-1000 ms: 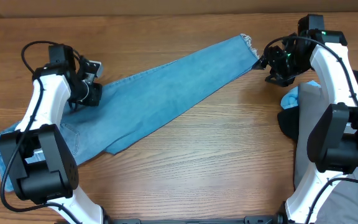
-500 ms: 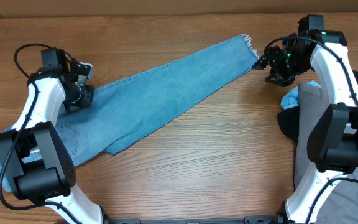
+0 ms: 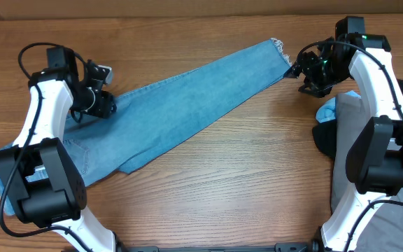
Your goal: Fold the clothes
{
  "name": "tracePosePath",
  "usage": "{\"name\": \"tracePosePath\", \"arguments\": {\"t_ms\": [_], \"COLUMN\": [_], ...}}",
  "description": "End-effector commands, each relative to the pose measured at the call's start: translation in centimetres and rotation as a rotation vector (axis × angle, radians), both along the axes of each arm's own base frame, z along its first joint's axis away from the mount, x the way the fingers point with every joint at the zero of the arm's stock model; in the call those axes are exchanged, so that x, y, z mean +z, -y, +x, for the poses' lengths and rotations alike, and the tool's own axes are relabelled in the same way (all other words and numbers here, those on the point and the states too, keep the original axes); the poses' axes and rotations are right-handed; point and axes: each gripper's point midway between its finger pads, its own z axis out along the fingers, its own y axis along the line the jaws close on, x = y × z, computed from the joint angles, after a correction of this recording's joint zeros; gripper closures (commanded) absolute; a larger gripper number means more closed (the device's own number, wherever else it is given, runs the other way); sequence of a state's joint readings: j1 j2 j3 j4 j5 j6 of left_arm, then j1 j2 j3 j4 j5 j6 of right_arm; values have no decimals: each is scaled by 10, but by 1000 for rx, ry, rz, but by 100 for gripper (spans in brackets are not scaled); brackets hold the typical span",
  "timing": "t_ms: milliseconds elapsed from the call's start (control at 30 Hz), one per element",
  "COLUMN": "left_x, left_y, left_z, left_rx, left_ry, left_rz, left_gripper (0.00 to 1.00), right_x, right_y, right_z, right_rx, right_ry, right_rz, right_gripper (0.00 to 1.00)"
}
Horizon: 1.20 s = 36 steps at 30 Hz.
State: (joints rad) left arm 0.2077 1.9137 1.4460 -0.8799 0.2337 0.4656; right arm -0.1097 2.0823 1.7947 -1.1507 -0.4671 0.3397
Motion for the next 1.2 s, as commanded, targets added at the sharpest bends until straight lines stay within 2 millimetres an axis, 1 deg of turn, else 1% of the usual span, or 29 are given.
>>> {"name": "tracePosePath", "arguments": {"t_ms": [0, 67, 100, 133, 167, 200, 267, 333, 400, 533, 633, 733, 833, 867, 933, 967, 1033, 1067, 1100, 1167], "left_x": [-14, -24, -31, -41, -47, -52, -58, -58, -51, -29, -20, -22, -27, -29, -36, -43, -51, -52, -54, -48], "left_y": [9, 6, 5, 5, 5, 3, -5, -16, -31, -44, -54, -61, -64, -64, -66, -66, -70, -73, -76, -78], "left_z": [-5, -6, -7, -8, -9, -10, -11, -10, -5, 6, 14, 18, 15, 14, 12, 10, 7, 4, 1, 2], "left_rx": [-61, -58, -56, -55, -54, -45, 1, 59, 134, 185, 206, 221, 226, 228, 230, 229, 248, 268, 289, 319], "left_ry": [-24, -50, -66, -89, -101, -114, -140, -147, -142, -118, -84, -68, -82, -86, -97, -113, -141, -153, -169, -167], "left_rz": [-14, -2, 2, -2, -3, 4, 42, 94, 147, 159, 164, 165, 165, 166, 171, 172, 192, 209, 228, 227], "left_gripper": [47, 48, 51, 55, 59, 70, 95, 96, 96, 96, 96, 91, 85, 80, 74, 69, 64, 62, 63, 64], "right_x": [19, 19, 19, 19, 19, 19, 19, 19, 19, 19, 19, 19, 19, 19, 19, 19, 19, 19, 19, 19], "right_y": [0, 0, 0, 0, 0, 0, 0, 0, 0, 0, 0, 0, 0, 0, 0, 0, 0, 0, 0, 0], "right_z": [2, 2, 2, 2, 2, 2, 2, 2, 2, 3, 4, 5, 5, 6, 5, 5, 5, 5, 5, 6], "right_rx": [6, 6, 6, 6, 6, 6, 6, 6, 6, 6, 6, 6, 6, 6, 6, 6, 6, 6, 6, 7], "right_ry": [52, 52, 52, 52, 52, 51, 51, 51, 51, 54, 60, 65, 67, 67, 67, 67, 67, 67, 67, 68], "right_rz": [-2, -1, -1, -1, -1, -1, -1, -1, -1, -2, -3, -3, -4, -4, -4, -3, -3, -4, -4, -4], "right_gripper": [34, 34, 35, 34, 34, 35, 34, 34, 35, 35, 34, 34, 34, 34, 34, 34, 32, 32, 31, 31]}}
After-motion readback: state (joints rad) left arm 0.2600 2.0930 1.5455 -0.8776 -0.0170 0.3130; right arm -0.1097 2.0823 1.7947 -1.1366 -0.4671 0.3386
